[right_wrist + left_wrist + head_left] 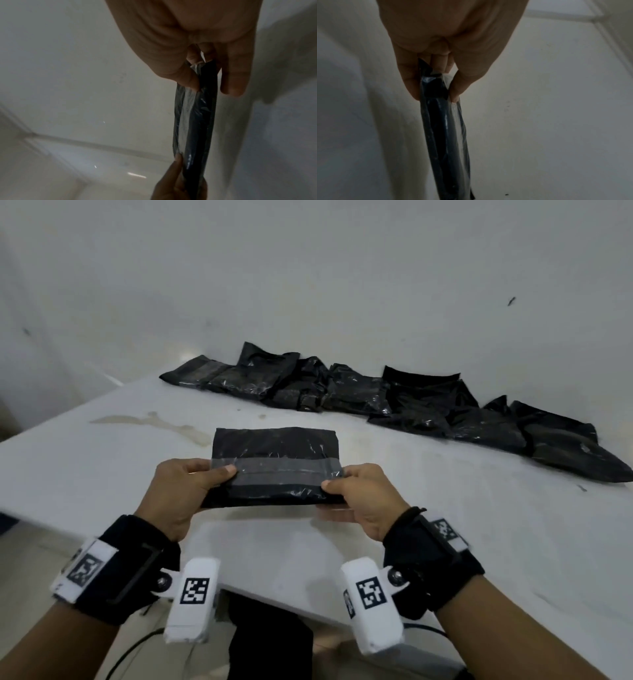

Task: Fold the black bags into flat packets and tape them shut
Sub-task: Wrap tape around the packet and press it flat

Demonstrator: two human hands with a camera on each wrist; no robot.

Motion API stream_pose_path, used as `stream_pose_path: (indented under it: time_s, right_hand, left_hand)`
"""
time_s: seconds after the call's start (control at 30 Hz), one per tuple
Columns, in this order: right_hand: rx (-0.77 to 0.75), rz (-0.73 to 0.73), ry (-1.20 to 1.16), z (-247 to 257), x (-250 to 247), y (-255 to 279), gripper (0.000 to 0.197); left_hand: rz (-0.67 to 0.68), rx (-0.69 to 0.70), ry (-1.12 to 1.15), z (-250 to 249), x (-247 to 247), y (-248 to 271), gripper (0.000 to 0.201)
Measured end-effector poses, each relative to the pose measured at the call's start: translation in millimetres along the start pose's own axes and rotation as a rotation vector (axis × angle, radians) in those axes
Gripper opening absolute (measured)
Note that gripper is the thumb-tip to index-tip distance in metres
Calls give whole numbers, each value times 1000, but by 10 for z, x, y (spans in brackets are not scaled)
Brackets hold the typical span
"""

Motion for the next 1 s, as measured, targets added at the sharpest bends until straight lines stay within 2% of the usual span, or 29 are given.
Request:
stream_pose_path:
  time_s: [0.03,0.17,0.27,0.3,0.43,0.5,0.53,0.6,0.63,0.7,0.77,0.8,0.9,1.0]
  right_hand:
    - [-18,-31,97,-17,76,-33,11]
    - [-152,-144,525,-107,266,-132,48]
    - [-200,-200,765,-145,342,-125,34]
    - [-197,-209,816,-148,361,-116,31]
    - [-211,-174,1063,-125,402,-106,43]
    - [-284,-153,1147,-81,419,-62,51]
    - [-353,-139,1197,-63,434,-40,57]
    - [-504,-51,1309,-29,506,22,67]
    - [-558,27,1363,-28,558,52,70]
    - [-607,203,1479,-70,667,72,73]
    - [-597,325,1561,-143,733,42,76]
    - [-574,365,1571,-179,746,12,77]
    - [-518,427,1529,-240,748,-60,79]
    - [-482,457,1448,-255,735,-104,80]
  left_hand:
    - [-30,10,-58,50,-92,-27,6]
    - [-64,141,-468,178,-313,-69,29]
    - [-71,218,-804,184,-299,-17,30]
    - [-71,217,-864,199,-289,-29,31]
    - [-79,195,-937,264,-268,-62,63]
    - [-90,271,-938,234,-240,29,66]
    - [-76,357,-957,204,-206,104,66]
    - [27,540,-1033,185,-121,237,68]
    - [123,597,-1098,213,-64,282,71]
    - [352,589,-1269,253,72,355,81]
    - [494,462,-1406,315,133,390,92]
    - [513,420,-1434,338,135,390,96]
    - [486,430,-1480,403,145,367,98]
    - [469,370,-1406,419,133,332,99]
Point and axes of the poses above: each hand's wrist, its own y-axis away from the middle knuckle, its own x-axis out of the palm, z = x × y, the point moved 2 cm from there along -y, towards the middle knuckle, and after that the axes turned 5 degrees about y, right-handed, at the moved point
